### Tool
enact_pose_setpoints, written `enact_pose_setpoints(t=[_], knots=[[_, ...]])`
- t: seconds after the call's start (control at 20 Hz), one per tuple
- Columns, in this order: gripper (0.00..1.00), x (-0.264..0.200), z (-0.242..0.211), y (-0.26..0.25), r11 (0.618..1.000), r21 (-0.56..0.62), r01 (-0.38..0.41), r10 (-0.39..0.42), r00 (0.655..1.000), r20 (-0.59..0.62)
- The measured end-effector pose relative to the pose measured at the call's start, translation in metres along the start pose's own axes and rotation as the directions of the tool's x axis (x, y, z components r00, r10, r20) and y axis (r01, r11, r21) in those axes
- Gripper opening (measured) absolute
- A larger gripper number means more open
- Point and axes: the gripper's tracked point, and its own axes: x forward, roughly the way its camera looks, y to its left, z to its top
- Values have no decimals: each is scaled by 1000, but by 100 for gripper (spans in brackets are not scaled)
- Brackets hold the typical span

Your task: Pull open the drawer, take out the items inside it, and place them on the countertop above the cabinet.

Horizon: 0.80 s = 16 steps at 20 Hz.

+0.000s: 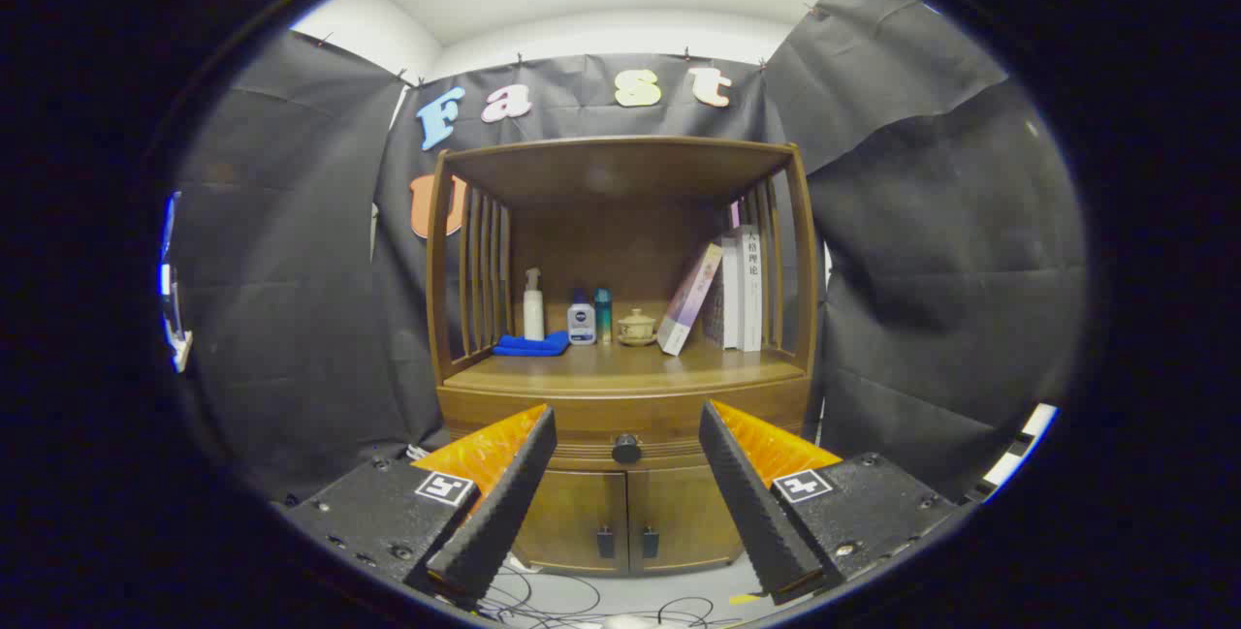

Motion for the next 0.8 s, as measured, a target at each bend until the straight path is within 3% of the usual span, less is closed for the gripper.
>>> enact_pose_setpoints(t=[0.35, 0.8], knots=[[97, -1, -4, 8, 1000, -15, -15, 15, 1000, -5], [97, 1, -1, -5, 1000, 7, 27, -27, 1000, -2]])
